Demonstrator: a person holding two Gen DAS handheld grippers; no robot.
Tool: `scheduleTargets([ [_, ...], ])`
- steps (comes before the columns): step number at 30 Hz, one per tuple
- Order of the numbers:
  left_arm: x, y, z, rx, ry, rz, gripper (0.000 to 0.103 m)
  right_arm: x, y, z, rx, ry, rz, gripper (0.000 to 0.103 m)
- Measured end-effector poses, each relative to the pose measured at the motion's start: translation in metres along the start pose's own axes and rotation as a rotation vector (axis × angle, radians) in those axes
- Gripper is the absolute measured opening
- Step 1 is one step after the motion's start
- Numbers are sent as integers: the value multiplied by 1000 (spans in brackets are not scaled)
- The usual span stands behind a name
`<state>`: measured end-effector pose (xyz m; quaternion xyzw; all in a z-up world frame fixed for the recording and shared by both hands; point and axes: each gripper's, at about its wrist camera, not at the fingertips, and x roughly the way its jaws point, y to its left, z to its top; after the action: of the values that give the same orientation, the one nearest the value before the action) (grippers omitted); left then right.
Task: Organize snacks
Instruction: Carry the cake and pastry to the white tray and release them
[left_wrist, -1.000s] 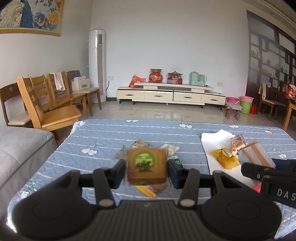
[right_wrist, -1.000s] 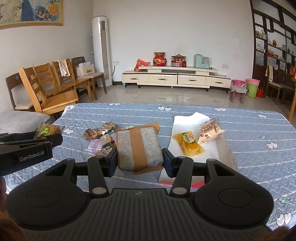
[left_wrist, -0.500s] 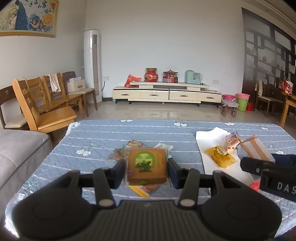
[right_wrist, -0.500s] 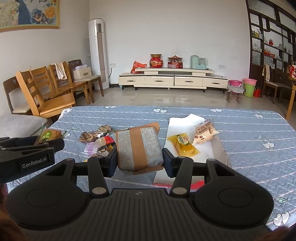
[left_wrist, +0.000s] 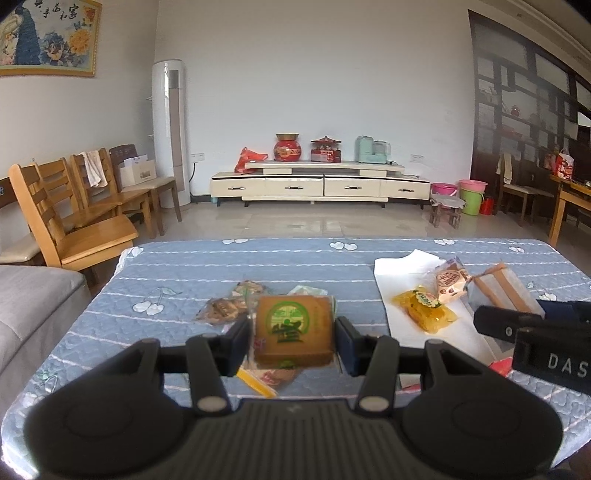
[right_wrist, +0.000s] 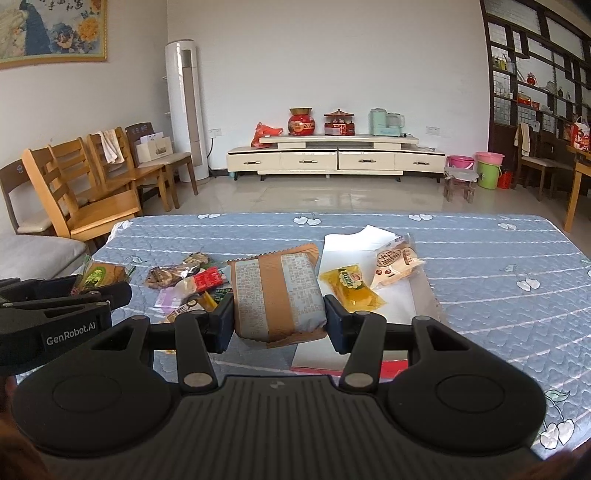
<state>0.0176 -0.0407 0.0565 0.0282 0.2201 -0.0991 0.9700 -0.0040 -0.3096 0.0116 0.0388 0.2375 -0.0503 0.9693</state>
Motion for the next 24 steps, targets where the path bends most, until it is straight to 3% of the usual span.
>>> scheduleTargets([
  [24, 31, -45, 6, 58, 30, -99, 49, 4, -9, -1, 65, 9, -107, 62],
])
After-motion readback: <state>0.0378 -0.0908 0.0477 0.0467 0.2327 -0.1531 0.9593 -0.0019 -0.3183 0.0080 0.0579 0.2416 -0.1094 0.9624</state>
